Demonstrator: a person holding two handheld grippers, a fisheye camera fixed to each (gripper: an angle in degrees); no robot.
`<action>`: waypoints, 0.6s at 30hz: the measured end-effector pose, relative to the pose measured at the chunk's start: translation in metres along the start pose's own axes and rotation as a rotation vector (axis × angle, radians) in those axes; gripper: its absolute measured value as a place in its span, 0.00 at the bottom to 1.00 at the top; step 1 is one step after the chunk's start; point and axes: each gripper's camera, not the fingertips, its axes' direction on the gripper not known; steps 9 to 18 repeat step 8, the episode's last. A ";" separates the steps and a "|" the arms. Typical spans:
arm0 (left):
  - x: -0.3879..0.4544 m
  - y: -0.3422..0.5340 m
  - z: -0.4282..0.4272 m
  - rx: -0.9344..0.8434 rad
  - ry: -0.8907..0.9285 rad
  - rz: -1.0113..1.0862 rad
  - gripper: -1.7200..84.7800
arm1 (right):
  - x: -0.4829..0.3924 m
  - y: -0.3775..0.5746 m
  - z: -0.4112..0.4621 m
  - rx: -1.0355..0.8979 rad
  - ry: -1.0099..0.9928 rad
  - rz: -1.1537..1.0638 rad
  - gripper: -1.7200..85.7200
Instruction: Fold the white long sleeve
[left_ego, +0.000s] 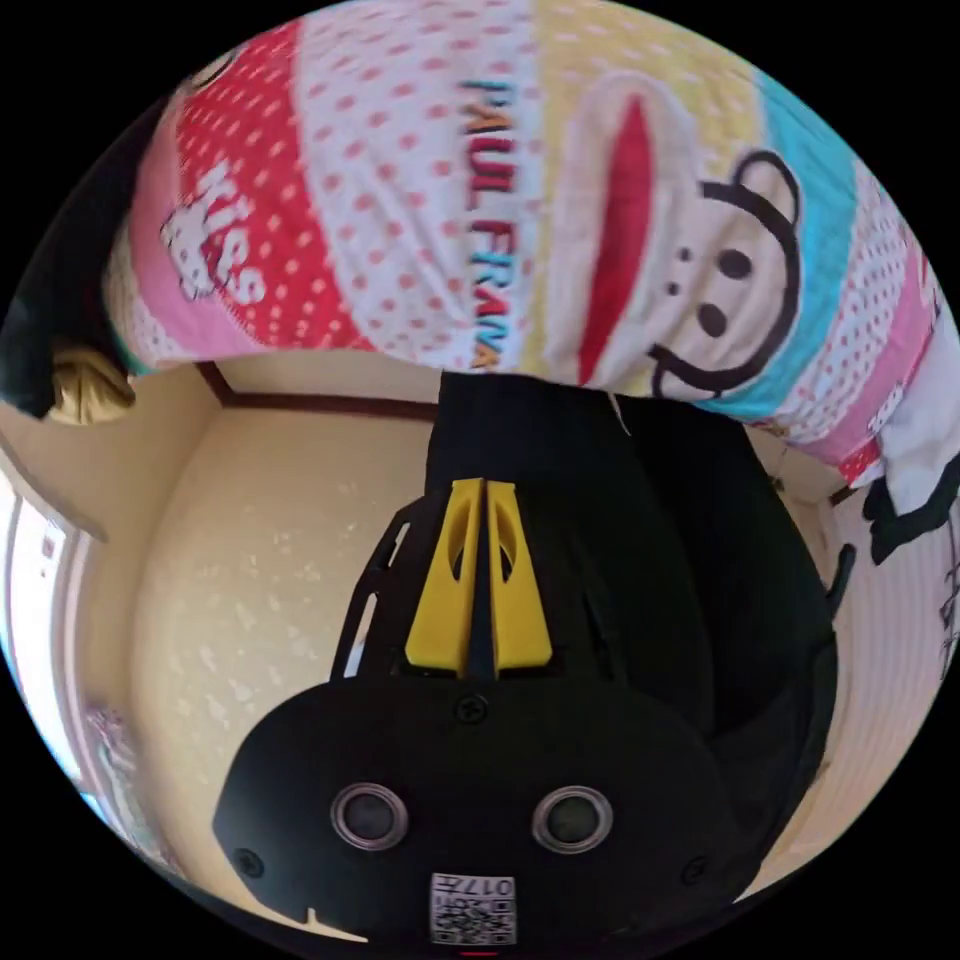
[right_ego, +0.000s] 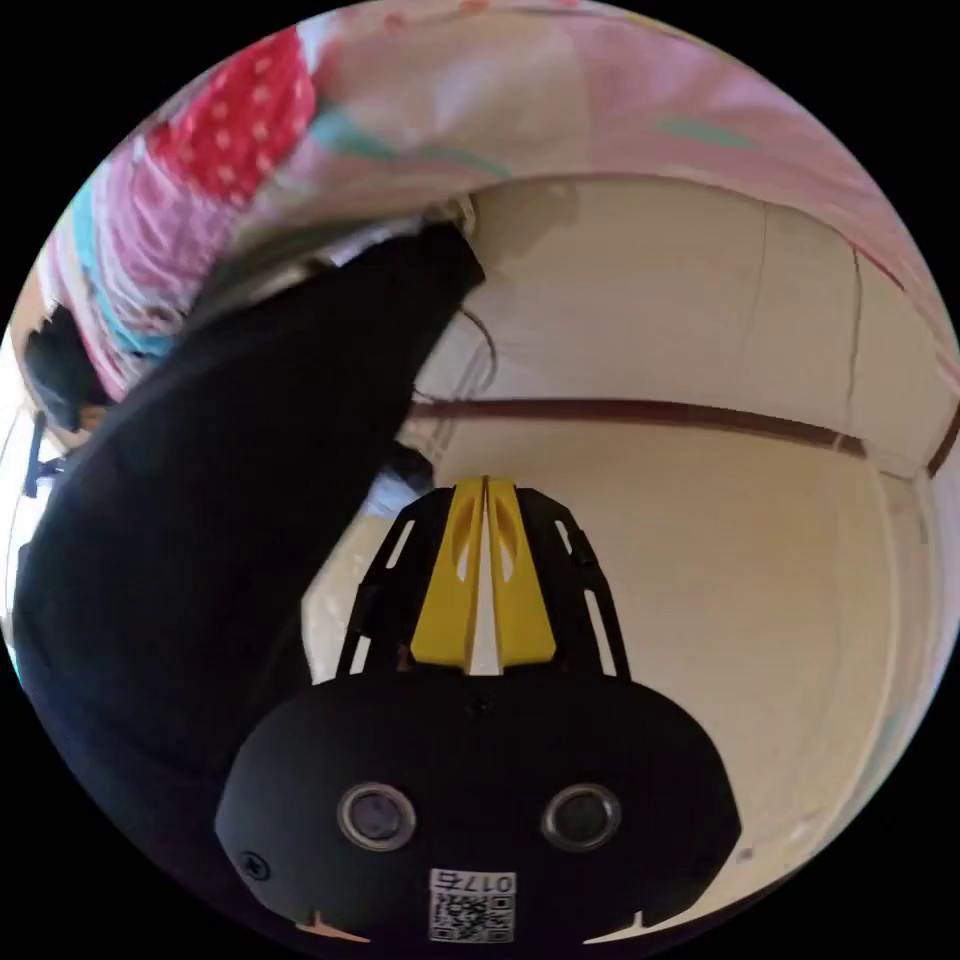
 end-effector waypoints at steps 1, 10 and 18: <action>-0.037 0.013 -0.011 0.041 0.129 -0.053 0.02 | -0.014 -0.006 0.015 -0.154 0.210 -0.094 0.02; -0.153 0.073 0.005 0.153 0.523 -0.129 0.03 | -0.059 -0.028 -0.021 -0.314 0.470 -0.173 0.03; -0.153 0.073 0.005 0.153 0.523 -0.129 0.03 | -0.059 -0.028 -0.021 -0.314 0.470 -0.173 0.03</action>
